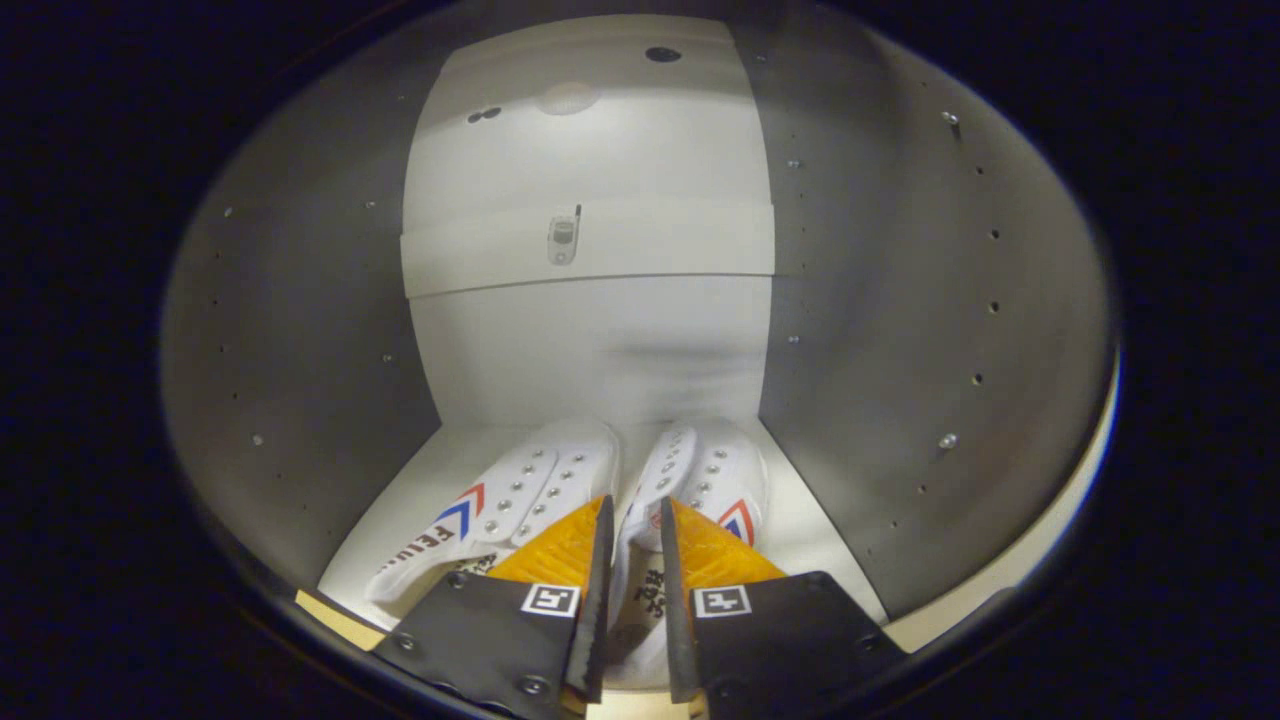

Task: Open the shoe cabinet door, grab the shoes and put them into the shoe cabinet, then close the shoe cabinet door.

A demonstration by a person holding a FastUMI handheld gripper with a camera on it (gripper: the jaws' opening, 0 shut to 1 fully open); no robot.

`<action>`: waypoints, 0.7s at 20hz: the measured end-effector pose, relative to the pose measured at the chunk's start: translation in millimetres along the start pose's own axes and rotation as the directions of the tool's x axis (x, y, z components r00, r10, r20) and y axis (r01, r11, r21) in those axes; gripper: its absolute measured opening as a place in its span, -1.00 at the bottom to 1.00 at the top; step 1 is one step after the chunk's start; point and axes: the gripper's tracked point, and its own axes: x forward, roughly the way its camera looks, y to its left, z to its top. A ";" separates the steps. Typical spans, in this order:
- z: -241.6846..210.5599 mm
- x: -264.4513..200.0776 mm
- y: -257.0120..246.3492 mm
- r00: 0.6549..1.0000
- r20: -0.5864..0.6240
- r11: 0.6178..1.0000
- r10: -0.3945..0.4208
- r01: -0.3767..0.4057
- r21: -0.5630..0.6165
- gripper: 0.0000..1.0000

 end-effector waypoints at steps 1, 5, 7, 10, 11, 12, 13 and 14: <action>3.1 -9.4 0.8 1.000 0.018 1.000 -0.001 0.001 -0.004 -0.45; 19.3 -57.1 8.1 0.996 0.092 1.000 0.005 -0.005 -0.008 -0.46; 29.4 -87.3 13.5 0.990 0.142 1.000 0.009 -0.007 -0.015 -0.46; 44.0 -138.6 20.8 0.976 0.219 0.999 0.011 -0.004 -0.033 -0.46; 47.5 -155.9 22.5 0.971 0.238 1.000 0.011 -0.004 -0.029 -0.46; 49.8 -173.3 23.3 0.968 0.252 1.000 0.010 -0.004 -0.024 -0.46; 52.0 -190.6 23.7 0.964 0.265 1.000 0.010 -0.004 -0.021 -0.46; 54.0 -208.3 23.6 0.960 0.278 1.000 0.009 -0.003 -0.021 -0.46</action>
